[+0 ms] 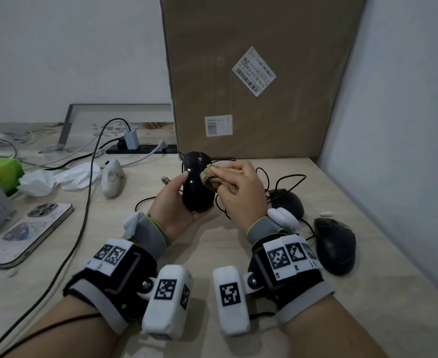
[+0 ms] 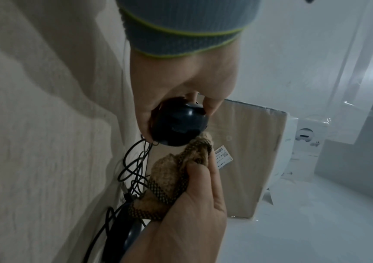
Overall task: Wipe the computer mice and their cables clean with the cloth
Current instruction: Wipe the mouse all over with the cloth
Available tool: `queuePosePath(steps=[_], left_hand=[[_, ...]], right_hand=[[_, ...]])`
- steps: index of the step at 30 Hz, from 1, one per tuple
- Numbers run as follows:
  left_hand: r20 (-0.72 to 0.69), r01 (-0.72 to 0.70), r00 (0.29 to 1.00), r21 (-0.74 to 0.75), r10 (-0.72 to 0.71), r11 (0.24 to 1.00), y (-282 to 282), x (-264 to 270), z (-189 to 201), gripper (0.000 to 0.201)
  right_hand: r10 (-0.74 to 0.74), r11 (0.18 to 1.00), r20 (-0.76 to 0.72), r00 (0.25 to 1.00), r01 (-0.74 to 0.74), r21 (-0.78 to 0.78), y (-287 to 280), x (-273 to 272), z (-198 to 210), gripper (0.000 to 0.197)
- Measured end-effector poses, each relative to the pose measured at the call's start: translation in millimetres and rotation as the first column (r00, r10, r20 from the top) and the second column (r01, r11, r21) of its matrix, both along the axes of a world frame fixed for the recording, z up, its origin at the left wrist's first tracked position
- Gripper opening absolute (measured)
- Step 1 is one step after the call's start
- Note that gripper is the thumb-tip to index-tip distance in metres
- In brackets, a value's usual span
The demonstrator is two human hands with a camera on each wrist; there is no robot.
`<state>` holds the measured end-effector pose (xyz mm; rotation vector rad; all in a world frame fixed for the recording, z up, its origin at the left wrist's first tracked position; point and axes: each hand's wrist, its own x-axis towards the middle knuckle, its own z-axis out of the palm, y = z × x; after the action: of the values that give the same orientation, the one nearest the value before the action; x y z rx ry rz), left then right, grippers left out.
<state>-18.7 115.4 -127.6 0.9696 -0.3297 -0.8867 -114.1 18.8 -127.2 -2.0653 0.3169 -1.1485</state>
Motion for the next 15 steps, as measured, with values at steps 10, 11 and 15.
queuePosePath(steps=[10,11,15], left_hand=[[0.190,0.134,0.970,0.102,-0.152,0.986,1,-14,-4,0.040],[0.198,0.147,0.966,0.107,-0.166,0.983,1,-15,-5,0.043],[0.173,0.156,0.969,0.112,-0.174,0.981,0,-15,-5,0.043]], right_hand=[[-0.165,0.984,-0.124,0.978,0.155,-0.084,-15,2,-5,0.042],[-0.177,0.983,-0.120,0.977,0.171,-0.060,-17,1,-5,0.042],[-0.173,0.983,-0.096,0.980,0.178,0.047,-20,2,-6,0.047]])
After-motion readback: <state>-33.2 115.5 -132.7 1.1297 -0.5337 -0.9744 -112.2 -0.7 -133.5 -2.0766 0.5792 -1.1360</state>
